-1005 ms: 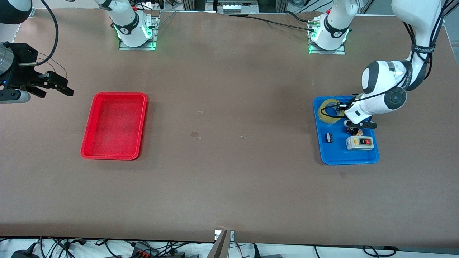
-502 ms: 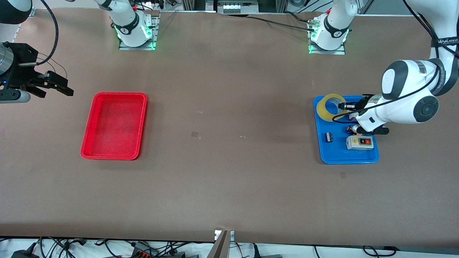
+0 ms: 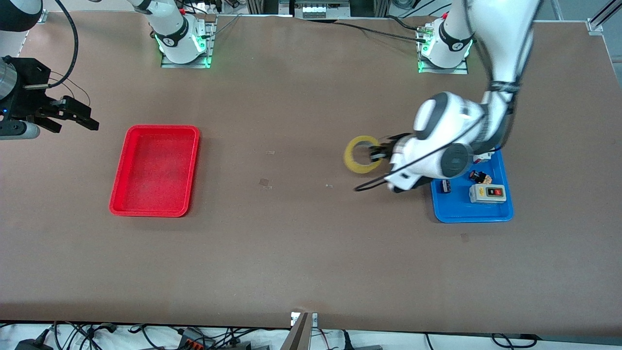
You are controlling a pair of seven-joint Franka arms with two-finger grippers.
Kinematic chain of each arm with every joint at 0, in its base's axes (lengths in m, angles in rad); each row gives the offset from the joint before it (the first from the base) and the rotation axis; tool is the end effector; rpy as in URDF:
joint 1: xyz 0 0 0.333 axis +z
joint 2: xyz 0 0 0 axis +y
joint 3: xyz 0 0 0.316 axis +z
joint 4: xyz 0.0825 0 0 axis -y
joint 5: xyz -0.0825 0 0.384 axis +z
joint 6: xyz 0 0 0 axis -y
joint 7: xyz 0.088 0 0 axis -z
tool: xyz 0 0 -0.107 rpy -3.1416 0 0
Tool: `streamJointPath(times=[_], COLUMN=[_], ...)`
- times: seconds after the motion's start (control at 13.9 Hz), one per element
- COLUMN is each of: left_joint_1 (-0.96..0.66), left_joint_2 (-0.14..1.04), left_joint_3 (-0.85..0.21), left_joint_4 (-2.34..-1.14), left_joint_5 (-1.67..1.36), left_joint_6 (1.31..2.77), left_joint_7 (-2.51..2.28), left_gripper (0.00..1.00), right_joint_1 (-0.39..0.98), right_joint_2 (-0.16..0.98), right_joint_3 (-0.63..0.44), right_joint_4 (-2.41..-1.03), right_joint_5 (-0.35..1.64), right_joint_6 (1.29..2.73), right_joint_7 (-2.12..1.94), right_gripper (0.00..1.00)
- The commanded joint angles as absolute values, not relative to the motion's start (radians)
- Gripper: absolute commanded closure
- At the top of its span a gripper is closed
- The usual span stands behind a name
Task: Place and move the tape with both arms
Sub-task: 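Grasp the tape roll with the left gripper and carry it toward the table middle, then set the tape down mid-table and withdraw the left gripper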
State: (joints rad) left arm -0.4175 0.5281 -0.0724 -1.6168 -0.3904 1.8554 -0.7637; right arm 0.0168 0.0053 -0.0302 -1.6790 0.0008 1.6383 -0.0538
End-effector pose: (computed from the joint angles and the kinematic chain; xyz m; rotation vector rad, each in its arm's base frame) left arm 0.5665 -0.3297 0.3042 2.8404 0.6421 -0.6865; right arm 0.5580 -0.0074 0.5761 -3.1380 -0.0633 0.0721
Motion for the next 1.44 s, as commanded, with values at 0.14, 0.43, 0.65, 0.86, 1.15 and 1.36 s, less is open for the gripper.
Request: streamJointPath(times=[0.14,0.43,0.65,0.86,1.15,1.36], left_joint_1=[-0.67,-0.744,-0.746,-0.692,-0.527,-0.358], left_joint_2=[0.65,0.756,0.743,0.606,0.444,0.361], left_joint_3=[-0.055,-0.051,-0.045,-0.022,-0.014,-0.009], left_joint_4=[-1.543,-1.502,-1.499,-1.499,-1.508,-1.511], left_joint_5=[-0.397,-0.393,-0.342,-0.333,-0.18,-0.169], left_joint_6=[2.08,2.155,2.135,1.943,1.732,1.551], left_joint_7=[-1.141,-1.178,-1.192,-1.195,-1.122,-0.837], left_gripper=[1.0,0.37,0.0,0.0,0.0,0.0], right_joint_1=[0.02,0.02,0.018,0.026,0.029,0.032], right_joint_2=[0.003,0.014,0.017,0.012,0.021,0.037], right_joint_3=[-0.034,-0.034,-0.034,-0.031,-0.031,-0.031], right_joint_4=[-1.663,-1.661,-1.661,-1.661,-1.663,-1.664], right_joint_5=[-0.002,-0.002,0.011,0.005,0.002,0.009], right_joint_6=[1.631,1.62,1.628,1.62,1.621,1.626], right_joint_7=[-0.066,-0.074,-0.064,-0.057,-0.058,-0.067], right_gripper=[0.0,0.0,0.0,0.0,0.0,0.0])
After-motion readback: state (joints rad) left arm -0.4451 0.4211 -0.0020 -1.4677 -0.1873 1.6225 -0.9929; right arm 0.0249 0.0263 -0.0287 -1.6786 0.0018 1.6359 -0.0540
